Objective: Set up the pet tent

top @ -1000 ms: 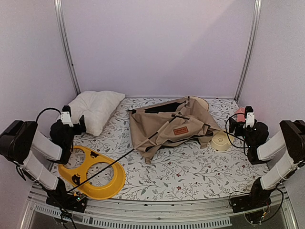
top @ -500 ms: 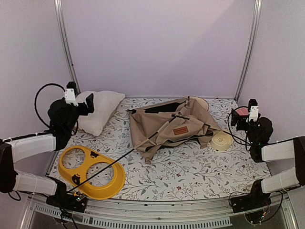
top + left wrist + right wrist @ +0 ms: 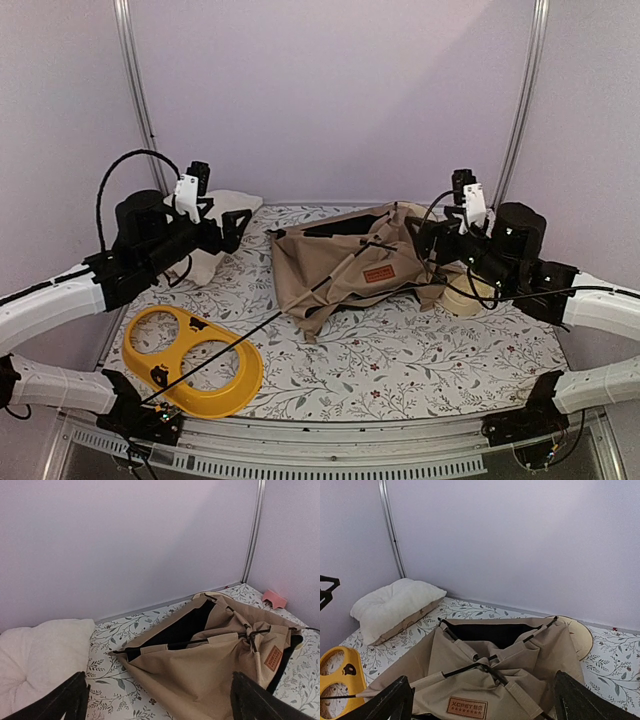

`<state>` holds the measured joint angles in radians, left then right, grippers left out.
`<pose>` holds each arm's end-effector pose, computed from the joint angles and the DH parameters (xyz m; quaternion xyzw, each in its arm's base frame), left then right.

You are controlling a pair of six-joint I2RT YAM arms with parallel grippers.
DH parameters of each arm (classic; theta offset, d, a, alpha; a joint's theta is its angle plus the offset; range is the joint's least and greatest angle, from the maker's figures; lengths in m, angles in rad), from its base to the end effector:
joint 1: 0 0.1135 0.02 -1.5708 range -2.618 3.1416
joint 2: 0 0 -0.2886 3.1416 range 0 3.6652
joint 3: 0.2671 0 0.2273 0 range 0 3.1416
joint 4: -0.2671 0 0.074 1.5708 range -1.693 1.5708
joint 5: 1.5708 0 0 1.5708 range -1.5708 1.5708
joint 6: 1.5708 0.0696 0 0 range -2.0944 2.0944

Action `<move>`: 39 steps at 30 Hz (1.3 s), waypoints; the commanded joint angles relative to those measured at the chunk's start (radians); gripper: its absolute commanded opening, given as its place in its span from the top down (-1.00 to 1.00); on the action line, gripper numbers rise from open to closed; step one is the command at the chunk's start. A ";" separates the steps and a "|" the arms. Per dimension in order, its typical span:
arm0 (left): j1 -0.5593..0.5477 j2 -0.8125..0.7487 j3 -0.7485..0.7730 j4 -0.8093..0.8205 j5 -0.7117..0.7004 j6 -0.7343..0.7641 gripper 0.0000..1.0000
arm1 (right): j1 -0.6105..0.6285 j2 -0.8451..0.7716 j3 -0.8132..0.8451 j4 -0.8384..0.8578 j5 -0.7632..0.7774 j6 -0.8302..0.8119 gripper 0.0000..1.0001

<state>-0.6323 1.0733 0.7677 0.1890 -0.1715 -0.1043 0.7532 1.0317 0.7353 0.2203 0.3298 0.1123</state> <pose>0.2095 -0.1388 0.3418 0.1393 0.7334 -0.1787 0.6409 0.1894 0.1467 0.3439 -0.1220 0.7219 0.1719 0.6592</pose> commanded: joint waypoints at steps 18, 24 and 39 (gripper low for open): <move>0.069 -0.245 -0.051 -0.331 0.224 -0.273 -0.99 | 0.152 -0.091 0.022 -0.412 0.156 0.404 -0.98; 0.054 -0.192 -0.010 -0.439 0.280 -0.273 -0.99 | 0.152 -0.059 0.057 -0.516 -0.049 0.448 -0.98; -0.259 -0.153 -0.030 -0.720 0.151 -0.423 -0.66 | 0.271 0.189 -0.041 -0.245 -0.320 0.539 -0.98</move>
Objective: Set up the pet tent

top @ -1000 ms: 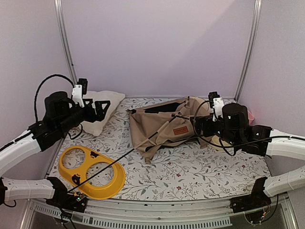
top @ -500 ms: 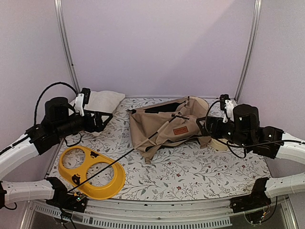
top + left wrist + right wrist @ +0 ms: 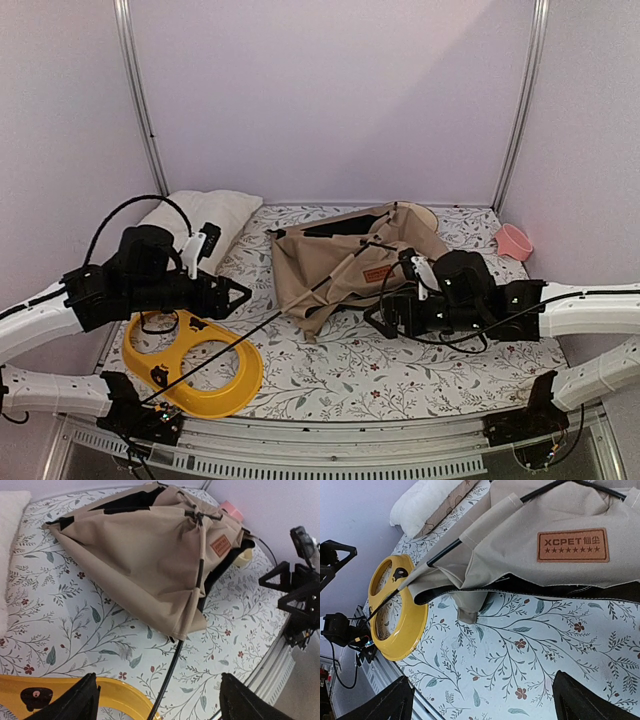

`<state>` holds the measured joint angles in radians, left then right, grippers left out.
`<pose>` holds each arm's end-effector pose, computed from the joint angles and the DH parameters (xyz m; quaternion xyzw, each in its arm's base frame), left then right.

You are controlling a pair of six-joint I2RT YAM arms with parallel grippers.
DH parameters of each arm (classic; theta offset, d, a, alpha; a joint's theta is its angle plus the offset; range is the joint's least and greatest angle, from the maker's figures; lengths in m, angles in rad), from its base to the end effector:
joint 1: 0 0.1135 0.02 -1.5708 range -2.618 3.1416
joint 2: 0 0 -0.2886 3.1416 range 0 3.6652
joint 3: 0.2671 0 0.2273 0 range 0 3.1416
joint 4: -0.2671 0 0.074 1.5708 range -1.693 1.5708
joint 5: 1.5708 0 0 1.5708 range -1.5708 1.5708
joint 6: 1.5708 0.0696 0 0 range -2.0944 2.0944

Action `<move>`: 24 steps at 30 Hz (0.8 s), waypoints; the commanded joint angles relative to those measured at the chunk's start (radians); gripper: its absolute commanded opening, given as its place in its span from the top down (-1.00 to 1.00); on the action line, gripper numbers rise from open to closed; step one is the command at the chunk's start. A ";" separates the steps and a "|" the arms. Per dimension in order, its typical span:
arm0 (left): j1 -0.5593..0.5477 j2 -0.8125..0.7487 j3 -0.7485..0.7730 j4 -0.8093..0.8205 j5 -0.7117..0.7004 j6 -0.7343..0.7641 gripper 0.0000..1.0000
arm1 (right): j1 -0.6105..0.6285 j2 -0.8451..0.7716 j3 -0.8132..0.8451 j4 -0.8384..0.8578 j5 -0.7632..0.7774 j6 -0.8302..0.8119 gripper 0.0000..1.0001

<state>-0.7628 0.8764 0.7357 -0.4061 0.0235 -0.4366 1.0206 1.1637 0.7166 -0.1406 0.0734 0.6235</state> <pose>0.1315 -0.1279 0.2893 0.1472 0.8592 -0.2849 0.3986 0.1344 0.2093 0.2583 -0.1568 0.8671 0.3235 0.3448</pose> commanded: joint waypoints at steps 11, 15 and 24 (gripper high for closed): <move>-0.266 0.357 0.168 -0.374 -0.149 -0.130 -0.25 | -0.104 0.119 0.031 0.156 -0.168 -0.109 -0.98; -0.265 0.392 0.189 -0.411 -0.174 -0.090 -0.01 | -0.110 0.130 0.050 0.155 -0.185 -0.126 -0.98; -0.266 0.476 0.269 -0.333 -0.129 0.030 0.83 | -0.111 0.145 0.090 0.136 -0.124 -0.166 -0.98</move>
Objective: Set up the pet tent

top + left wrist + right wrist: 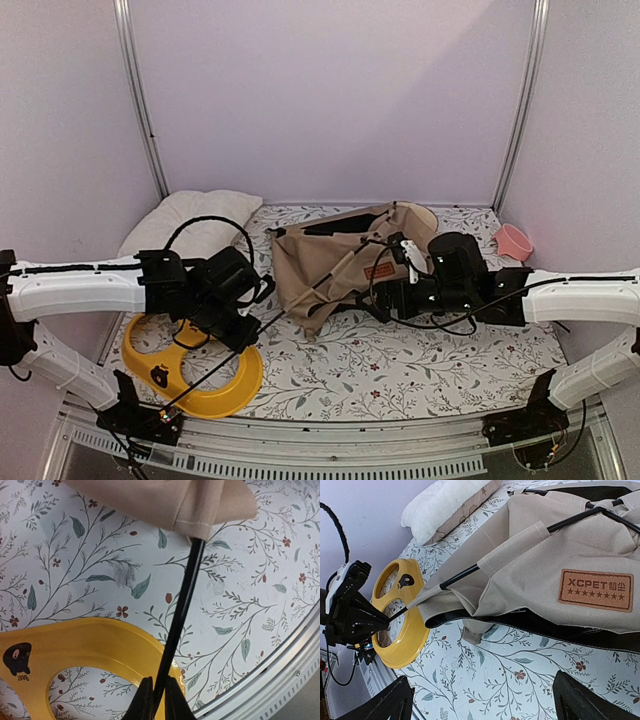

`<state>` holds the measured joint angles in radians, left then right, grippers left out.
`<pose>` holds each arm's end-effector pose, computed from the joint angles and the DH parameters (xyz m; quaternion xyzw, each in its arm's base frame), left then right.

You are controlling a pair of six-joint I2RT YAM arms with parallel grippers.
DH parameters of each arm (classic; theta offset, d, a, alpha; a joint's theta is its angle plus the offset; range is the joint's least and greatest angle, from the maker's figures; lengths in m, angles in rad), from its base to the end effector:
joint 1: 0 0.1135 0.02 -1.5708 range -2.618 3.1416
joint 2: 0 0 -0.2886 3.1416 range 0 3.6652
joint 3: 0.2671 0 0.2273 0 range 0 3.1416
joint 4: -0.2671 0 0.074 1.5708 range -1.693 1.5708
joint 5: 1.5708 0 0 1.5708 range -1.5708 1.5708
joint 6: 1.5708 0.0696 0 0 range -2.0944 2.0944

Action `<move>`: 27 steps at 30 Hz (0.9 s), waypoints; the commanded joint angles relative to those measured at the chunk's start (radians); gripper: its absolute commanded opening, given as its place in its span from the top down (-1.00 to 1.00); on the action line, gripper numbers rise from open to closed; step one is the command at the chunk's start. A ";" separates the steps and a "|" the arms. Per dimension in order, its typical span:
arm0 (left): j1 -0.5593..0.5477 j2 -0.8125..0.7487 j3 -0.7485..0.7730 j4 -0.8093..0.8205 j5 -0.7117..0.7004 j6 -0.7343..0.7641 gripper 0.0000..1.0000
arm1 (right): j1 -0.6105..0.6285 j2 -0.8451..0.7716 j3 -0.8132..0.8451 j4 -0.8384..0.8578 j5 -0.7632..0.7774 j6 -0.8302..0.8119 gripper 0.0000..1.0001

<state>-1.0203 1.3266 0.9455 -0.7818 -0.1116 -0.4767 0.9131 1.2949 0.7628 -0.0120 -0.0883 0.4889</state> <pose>0.1284 -0.1944 0.2363 0.2516 0.9449 -0.0976 0.1853 0.1684 0.2280 0.2575 -0.2044 0.8462 0.3458 0.3501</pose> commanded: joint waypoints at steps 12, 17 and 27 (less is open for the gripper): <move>-0.001 0.085 0.112 0.452 0.076 0.048 1.00 | -0.006 0.142 0.140 -0.005 -0.046 0.108 -0.98; -0.001 0.150 0.129 0.650 0.105 0.012 1.00 | 0.011 0.172 0.135 0.080 -0.106 0.251 -0.94; -0.005 0.270 0.154 0.826 0.098 -0.059 1.00 | 0.001 0.148 0.074 0.215 -0.066 0.427 -0.82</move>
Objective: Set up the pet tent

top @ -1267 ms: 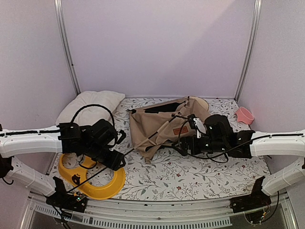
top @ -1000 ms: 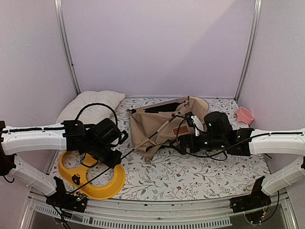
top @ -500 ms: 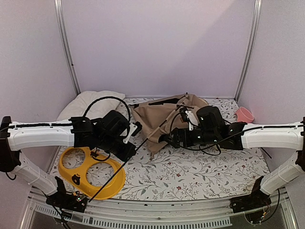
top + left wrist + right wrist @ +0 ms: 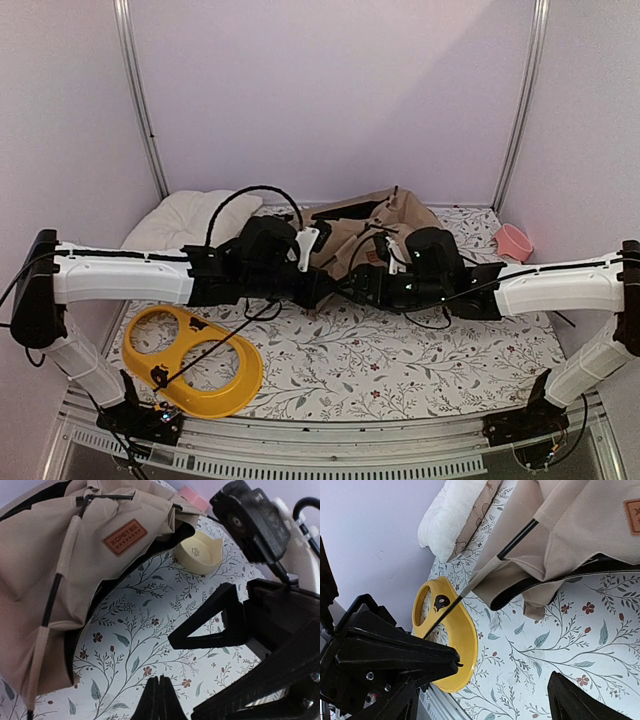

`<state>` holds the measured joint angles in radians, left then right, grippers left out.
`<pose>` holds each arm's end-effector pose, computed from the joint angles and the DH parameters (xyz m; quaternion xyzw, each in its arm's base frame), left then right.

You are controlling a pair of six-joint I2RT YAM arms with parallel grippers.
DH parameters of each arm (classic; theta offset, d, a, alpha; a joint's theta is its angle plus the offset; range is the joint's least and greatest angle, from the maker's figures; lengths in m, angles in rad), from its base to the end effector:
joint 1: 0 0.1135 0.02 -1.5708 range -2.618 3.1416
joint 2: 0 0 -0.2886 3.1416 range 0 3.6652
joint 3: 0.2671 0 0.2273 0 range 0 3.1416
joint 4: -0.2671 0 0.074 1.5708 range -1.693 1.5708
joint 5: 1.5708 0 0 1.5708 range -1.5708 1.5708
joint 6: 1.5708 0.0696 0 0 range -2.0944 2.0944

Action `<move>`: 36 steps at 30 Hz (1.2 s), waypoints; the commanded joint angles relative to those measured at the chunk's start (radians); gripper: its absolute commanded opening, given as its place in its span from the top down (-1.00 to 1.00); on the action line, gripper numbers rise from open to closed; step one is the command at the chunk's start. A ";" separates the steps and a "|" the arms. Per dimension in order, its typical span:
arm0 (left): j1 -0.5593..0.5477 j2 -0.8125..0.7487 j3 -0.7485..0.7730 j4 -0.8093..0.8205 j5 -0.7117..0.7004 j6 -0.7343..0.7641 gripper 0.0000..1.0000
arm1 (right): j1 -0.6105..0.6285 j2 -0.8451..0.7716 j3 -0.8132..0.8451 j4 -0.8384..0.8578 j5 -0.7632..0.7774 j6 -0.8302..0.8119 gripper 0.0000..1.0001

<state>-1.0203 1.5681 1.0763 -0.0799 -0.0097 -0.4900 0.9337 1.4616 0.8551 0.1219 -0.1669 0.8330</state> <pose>0.1897 -0.3078 0.2738 0.2278 0.8477 -0.3252 0.3517 0.1865 0.2714 0.2583 -0.0860 0.8499 0.4433 0.2716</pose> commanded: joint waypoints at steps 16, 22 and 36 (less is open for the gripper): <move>0.095 -0.250 -0.040 -0.393 -0.167 0.032 -0.24 | -0.088 -0.010 -0.023 0.061 -0.021 0.044 -0.63; 0.257 -0.314 -0.153 -0.542 -0.005 0.164 -0.44 | -0.097 -0.011 -0.014 0.045 -0.037 -0.011 -0.64; 0.301 -0.131 -0.103 -0.632 0.090 0.184 -0.02 | -0.134 -0.073 -0.052 0.029 -0.070 -0.063 -0.65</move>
<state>-0.7296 1.4258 0.9302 -0.6785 0.0380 -0.3305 0.8055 1.4185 0.8177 0.1555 -0.2203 0.7956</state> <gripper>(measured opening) 0.623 0.825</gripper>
